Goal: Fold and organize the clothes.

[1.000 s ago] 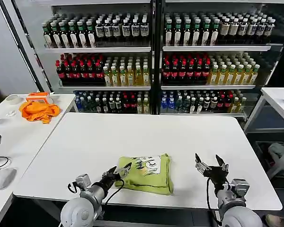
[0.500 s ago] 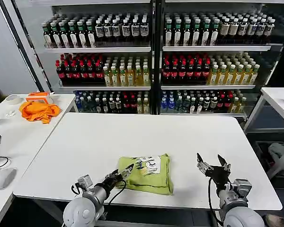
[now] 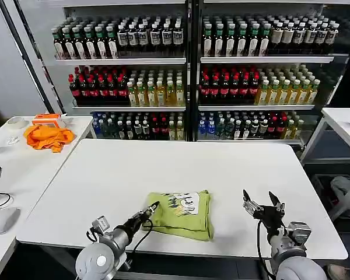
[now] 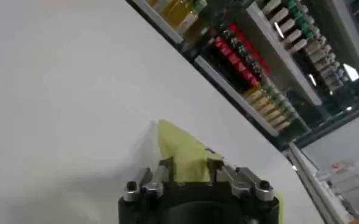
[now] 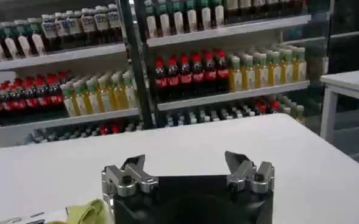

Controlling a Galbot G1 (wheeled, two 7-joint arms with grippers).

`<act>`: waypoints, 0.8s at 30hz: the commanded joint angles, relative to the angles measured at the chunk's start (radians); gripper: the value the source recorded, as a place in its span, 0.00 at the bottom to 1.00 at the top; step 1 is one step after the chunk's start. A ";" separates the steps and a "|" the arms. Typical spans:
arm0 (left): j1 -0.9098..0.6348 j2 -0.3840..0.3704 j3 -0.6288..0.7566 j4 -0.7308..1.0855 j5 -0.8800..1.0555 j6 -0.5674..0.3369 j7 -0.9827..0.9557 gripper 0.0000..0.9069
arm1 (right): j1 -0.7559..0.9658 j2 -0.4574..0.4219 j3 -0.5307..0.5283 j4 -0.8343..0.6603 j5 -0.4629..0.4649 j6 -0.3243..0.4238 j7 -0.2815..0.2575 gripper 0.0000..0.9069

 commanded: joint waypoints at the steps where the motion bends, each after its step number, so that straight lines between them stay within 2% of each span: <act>1: 0.002 -0.014 -0.012 0.004 -0.089 -0.001 0.007 0.02 | -0.001 -0.001 0.003 0.003 0.000 0.000 0.001 1.00; 9: 0.013 -0.025 -0.035 -0.030 -0.113 0.000 0.007 0.02 | -0.016 -0.007 0.012 0.022 0.001 -0.001 0.001 1.00; 14: 0.012 0.028 -0.125 -0.085 -0.078 -0.007 0.022 0.01 | -0.017 -0.004 0.014 0.028 0.003 -0.001 0.001 1.00; 18: -0.003 0.150 -0.264 -0.158 -0.068 0.018 0.058 0.01 | -0.008 -0.002 0.007 0.032 0.005 -0.003 0.002 1.00; 20: -0.014 0.285 -0.376 -0.192 -0.062 0.049 0.080 0.02 | 0.003 -0.001 0.004 0.035 0.011 -0.004 0.003 1.00; 21: -0.014 0.319 -0.413 -0.196 -0.062 0.056 0.088 0.01 | 0.006 -0.002 0.003 0.036 0.014 -0.005 0.003 1.00; 22: -0.012 0.400 -0.476 -0.199 -0.062 0.057 0.109 0.01 | 0.009 -0.001 0.002 0.038 0.018 -0.005 0.004 1.00; 23: -0.010 0.451 -0.515 -0.195 -0.062 0.058 0.123 0.01 | 0.016 -0.001 0.001 0.039 0.022 -0.006 0.004 1.00; 24: -0.008 0.472 -0.536 -0.194 -0.061 0.058 0.130 0.02 | 0.019 -0.001 0.000 0.040 0.023 -0.006 0.004 1.00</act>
